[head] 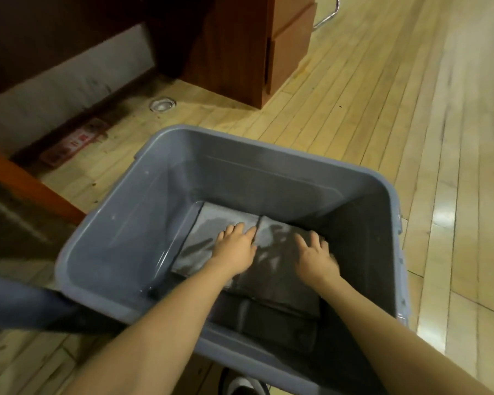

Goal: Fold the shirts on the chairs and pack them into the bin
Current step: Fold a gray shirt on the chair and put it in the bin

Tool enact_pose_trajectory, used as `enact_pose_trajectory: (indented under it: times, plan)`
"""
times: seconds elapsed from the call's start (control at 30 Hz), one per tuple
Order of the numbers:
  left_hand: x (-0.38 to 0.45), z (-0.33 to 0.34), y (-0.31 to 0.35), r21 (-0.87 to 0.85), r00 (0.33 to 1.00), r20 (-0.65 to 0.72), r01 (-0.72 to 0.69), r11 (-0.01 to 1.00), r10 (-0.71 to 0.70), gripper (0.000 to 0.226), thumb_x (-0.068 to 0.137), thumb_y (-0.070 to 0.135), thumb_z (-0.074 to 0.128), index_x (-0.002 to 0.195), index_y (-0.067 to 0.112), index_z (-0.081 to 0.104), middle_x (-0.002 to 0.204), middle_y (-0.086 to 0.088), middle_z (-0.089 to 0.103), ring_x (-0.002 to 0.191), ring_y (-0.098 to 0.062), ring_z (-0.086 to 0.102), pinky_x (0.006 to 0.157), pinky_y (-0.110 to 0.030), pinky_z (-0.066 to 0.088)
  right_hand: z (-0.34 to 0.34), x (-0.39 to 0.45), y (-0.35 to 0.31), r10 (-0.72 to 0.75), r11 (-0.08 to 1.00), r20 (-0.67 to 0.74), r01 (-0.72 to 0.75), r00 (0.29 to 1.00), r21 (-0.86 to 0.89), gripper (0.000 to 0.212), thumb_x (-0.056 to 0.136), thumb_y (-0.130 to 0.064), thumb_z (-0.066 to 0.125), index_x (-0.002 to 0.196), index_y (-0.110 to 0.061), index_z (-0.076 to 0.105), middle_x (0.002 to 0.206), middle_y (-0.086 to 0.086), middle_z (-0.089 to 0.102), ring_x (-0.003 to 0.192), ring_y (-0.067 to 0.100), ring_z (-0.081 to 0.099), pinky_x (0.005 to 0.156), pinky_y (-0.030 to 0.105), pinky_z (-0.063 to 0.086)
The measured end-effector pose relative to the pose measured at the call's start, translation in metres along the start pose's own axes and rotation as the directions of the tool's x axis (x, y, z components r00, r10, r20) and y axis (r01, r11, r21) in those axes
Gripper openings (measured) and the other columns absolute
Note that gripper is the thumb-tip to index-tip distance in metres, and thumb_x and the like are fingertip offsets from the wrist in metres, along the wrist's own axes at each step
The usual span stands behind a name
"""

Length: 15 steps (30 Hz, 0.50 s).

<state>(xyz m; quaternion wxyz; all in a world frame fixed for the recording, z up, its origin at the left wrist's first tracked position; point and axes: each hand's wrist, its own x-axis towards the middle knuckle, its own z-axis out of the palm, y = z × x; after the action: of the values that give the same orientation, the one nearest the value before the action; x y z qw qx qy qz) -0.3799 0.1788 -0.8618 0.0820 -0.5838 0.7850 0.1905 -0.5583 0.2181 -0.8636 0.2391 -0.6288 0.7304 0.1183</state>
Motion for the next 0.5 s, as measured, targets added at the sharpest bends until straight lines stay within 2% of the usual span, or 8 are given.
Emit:
enact_pose_trajectory:
  times: [0.1, 0.2, 0.3, 0.4, 0.5]
  plan:
    - [-0.024, -0.02, -0.012, -0.013, 0.995, -0.099, 0.004, 1.0, -0.005, 0.05, 0.1, 0.032, 0.035, 0.147, 0.019, 0.027, 0.15, -0.006, 0.028, 0.133, -0.028, 0.029, 0.108, -0.038, 0.025, -0.011, -0.011, -0.018, -0.111, 0.992, -0.128, 0.117, 0.986, 0.041, 0.055, 0.1, -0.029, 0.037, 0.15, -0.023, 0.016, 0.154, 0.01, 0.014, 0.135, 0.033, 0.025, 0.104, 0.044, 0.034]
    - [-0.056, -0.045, -0.025, -0.019, 0.98, -0.198, 0.029, 0.999, -0.032, 0.048, 0.099, 0.033, 0.036, 0.146, 0.02, 0.031, 0.147, -0.003, 0.035, 0.132, -0.024, 0.033, 0.105, -0.035, 0.026, -0.029, -0.028, -0.046, -0.216, 0.972, -0.27, 0.232, 0.939, 0.031, 0.05, 0.101, -0.034, 0.037, 0.147, -0.02, 0.025, 0.147, 0.006, 0.029, 0.128, 0.028, 0.037, 0.097, 0.04, 0.043]
    - [-0.094, -0.077, -0.041, -0.026, 0.959, -0.276, 0.062, 0.998, -0.067, 0.046, 0.1, 0.031, 0.037, 0.144, 0.019, 0.034, 0.146, -0.002, 0.036, 0.131, -0.023, 0.035, 0.104, -0.034, 0.027, -0.051, -0.052, -0.078, -0.296, 0.943, -0.326, 0.328, 0.898, 0.048, 0.044, 0.102, -0.033, 0.036, 0.142, -0.016, 0.034, 0.139, 0.007, 0.039, 0.122, 0.029, 0.043, 0.091, 0.04, 0.046]
    - [-0.137, -0.112, -0.056, -0.078, 0.934, -0.339, 0.094, 0.993, -0.115, 0.046, 0.101, 0.031, 0.035, 0.146, 0.019, 0.032, 0.149, 0.0, 0.032, 0.134, -0.021, 0.032, 0.107, -0.034, 0.023, -0.073, -0.077, -0.112, -0.387, 0.898, -0.392, 0.437, 0.835, 0.045, 0.038, 0.102, -0.03, 0.036, 0.137, -0.016, 0.041, 0.13, 0.006, 0.046, 0.116, 0.027, 0.046, 0.086, 0.038, 0.045]
    - [-0.183, -0.141, -0.071, -0.051, 0.89, -0.429, 0.144, 0.988, -0.152, 0.045, 0.101, 0.031, 0.036, 0.145, 0.021, 0.033, 0.147, 0.002, 0.035, 0.134, -0.02, 0.033, 0.107, -0.034, 0.024, -0.09, -0.106, -0.145, -0.472, 0.84, -0.461, 0.543, 0.751, 0.025, 0.035, 0.101, -0.029, 0.036, 0.132, -0.017, 0.046, 0.125, 0.004, 0.05, 0.113, 0.025, 0.048, 0.084, 0.037, 0.044]
